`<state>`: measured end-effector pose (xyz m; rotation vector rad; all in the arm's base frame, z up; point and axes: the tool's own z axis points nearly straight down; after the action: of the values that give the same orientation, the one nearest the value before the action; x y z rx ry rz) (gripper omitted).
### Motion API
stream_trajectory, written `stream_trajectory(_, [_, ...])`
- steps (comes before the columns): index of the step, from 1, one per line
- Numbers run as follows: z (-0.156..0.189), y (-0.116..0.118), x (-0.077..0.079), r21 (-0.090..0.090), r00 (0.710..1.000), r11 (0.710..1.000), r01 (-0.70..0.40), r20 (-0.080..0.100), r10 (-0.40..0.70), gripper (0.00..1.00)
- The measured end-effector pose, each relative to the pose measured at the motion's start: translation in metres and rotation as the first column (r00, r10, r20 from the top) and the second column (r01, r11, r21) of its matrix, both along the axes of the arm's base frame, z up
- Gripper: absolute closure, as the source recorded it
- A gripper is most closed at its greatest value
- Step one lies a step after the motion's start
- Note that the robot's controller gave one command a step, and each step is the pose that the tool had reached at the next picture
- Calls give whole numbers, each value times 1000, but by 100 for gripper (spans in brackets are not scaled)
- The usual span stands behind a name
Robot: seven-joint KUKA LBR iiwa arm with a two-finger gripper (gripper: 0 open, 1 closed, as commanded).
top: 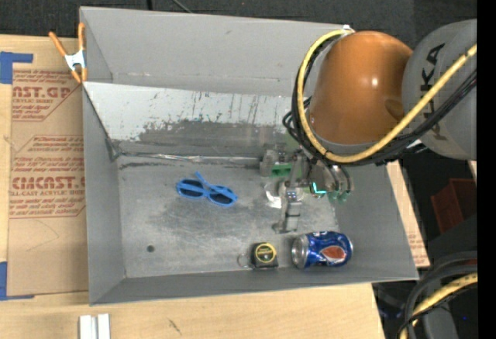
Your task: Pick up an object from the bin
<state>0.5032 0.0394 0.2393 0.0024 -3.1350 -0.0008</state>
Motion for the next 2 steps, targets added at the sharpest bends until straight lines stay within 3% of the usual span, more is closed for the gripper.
stream_trajectory(1, [-171, -81, 64, 2, 964, 964, 267, 8, -267, 0])
stream_trajectory(2, [-138, -103, 57, 1, 948, 948, 318, 10, -318, 0])
